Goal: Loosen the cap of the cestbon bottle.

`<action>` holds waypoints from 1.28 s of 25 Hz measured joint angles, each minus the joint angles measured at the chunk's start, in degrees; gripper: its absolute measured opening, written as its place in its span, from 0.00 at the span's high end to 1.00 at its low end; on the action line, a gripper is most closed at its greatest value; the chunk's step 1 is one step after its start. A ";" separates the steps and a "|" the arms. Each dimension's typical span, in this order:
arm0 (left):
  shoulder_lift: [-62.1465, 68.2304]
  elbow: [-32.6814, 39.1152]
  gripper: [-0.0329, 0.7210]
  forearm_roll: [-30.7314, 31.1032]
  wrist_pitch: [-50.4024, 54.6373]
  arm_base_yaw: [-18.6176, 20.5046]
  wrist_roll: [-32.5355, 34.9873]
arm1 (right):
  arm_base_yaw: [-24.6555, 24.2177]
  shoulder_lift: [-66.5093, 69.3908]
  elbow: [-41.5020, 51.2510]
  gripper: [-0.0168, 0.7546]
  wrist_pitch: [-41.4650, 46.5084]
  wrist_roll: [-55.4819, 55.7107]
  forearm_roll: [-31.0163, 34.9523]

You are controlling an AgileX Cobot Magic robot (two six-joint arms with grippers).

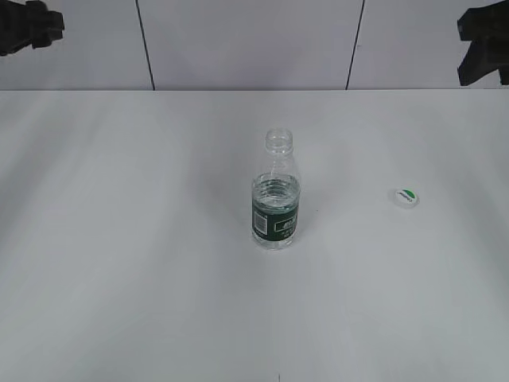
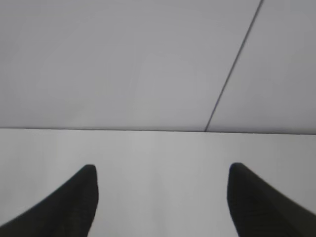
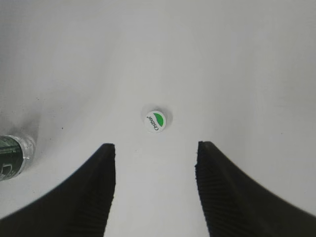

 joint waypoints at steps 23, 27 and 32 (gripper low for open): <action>-0.05 8.70 0.30 -1.41 11.38 0.00 4.97 | 0.00 0.00 0.00 0.46 4.06 0.00 -0.38; -0.09 9.64 0.30 -9.23 18.43 -0.14 14.11 | 0.00 0.00 0.00 0.46 6.51 0.00 -2.37; -0.09 9.70 0.30 -31.63 26.50 -1.27 39.03 | 0.00 0.00 0.00 0.46 8.84 0.00 -3.84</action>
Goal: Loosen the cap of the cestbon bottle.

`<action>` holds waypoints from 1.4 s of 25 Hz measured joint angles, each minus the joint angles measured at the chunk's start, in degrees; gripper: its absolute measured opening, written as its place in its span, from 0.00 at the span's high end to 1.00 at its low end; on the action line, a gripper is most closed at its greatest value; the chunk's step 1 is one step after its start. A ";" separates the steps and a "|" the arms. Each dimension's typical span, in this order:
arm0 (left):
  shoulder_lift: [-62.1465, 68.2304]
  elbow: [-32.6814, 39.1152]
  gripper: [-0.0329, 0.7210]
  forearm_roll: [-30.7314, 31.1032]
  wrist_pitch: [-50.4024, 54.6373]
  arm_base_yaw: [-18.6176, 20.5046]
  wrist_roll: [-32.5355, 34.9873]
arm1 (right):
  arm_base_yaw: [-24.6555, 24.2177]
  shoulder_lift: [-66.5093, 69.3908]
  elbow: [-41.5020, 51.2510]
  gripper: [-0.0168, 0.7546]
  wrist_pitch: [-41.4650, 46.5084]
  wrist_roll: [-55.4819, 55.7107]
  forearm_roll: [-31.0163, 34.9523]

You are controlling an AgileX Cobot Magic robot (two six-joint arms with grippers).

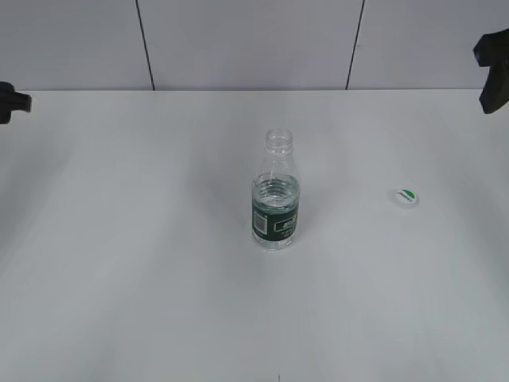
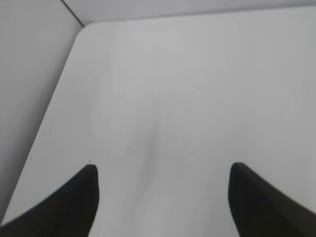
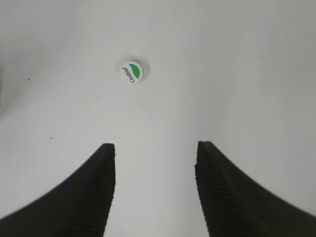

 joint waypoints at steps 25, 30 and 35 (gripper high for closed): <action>-6.09 0.06 0.30 -63.83 15.43 -2.54 54.39 | 0.00 -0.03 0.00 0.46 2.12 0.00 0.00; -7.60 0.01 0.30 -65.13 17.29 -2.54 56.26 | 0.00 -0.09 0.00 0.46 2.23 0.00 0.00; -7.94 -1.99 0.30 -69.13 24.03 -2.54 57.36 | 0.00 -0.09 0.00 0.46 2.36 0.00 0.00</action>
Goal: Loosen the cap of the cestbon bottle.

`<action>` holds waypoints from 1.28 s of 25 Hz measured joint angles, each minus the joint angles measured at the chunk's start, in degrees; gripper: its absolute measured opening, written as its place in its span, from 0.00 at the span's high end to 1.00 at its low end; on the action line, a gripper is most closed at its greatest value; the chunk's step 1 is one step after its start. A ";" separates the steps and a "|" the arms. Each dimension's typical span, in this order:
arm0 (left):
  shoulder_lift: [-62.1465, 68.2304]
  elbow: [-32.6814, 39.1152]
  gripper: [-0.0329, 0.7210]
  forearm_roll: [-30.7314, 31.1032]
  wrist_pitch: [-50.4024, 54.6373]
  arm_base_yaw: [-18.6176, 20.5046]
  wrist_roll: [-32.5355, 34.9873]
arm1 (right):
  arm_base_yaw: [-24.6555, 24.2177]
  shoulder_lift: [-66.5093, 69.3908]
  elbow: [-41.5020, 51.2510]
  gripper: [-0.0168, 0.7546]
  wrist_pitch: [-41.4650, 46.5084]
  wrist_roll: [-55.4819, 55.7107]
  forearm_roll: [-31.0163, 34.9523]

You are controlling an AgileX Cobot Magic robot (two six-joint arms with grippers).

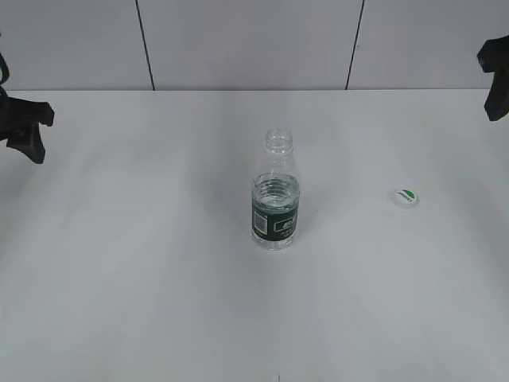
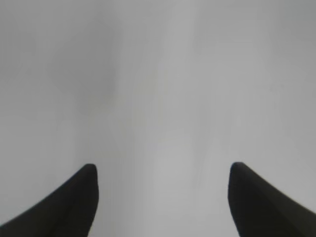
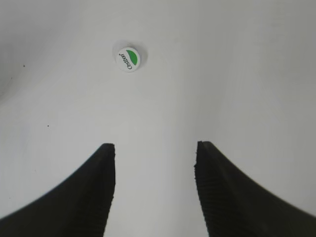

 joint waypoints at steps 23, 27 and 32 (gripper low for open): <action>-8.82 -1.53 0.30 -3.85 15.54 -3.60 9.88 | 0.00 -2.75 0.33 0.46 5.47 -0.41 0.00; -14.07 2.65 0.30 -3.96 17.05 -3.60 9.67 | 0.00 -8.66 3.20 0.46 5.60 -0.35 0.00; -24.92 8.15 0.30 -3.96 17.50 -3.60 8.23 | 0.00 -17.81 9.51 0.46 5.67 -0.35 0.00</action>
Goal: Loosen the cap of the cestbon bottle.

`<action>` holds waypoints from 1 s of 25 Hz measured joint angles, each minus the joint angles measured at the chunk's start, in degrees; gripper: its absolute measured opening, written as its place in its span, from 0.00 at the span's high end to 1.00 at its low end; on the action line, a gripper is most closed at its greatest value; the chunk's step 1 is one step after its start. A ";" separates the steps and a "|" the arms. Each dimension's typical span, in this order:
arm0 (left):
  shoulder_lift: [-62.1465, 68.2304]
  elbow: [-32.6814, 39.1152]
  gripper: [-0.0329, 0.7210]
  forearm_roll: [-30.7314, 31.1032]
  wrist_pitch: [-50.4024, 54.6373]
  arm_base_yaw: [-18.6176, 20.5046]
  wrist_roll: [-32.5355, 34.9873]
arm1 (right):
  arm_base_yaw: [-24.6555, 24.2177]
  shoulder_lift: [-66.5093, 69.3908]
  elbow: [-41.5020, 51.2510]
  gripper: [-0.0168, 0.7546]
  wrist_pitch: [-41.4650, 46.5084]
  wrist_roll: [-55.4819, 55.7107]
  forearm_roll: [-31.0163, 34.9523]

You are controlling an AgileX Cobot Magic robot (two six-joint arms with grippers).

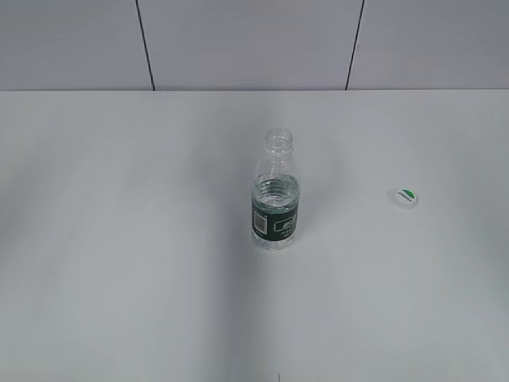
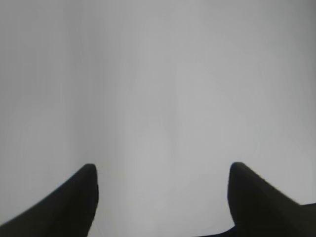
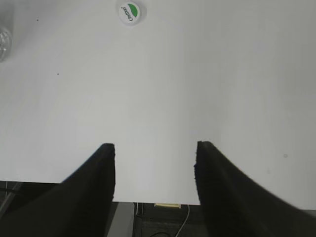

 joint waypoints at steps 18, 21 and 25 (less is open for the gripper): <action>-48.86 17.91 0.30 0.42 2.63 0.00 -0.31 | 0.00 -43.86 21.58 0.46 0.29 0.06 -0.47; -55.28 18.94 0.30 0.42 2.96 0.00 -0.36 | 0.00 -49.58 25.08 0.46 -0.31 0.03 -0.73; -62.36 21.48 0.30 0.58 3.27 0.00 -0.36 | 0.00 -56.88 29.67 0.46 -3.23 -0.34 -0.73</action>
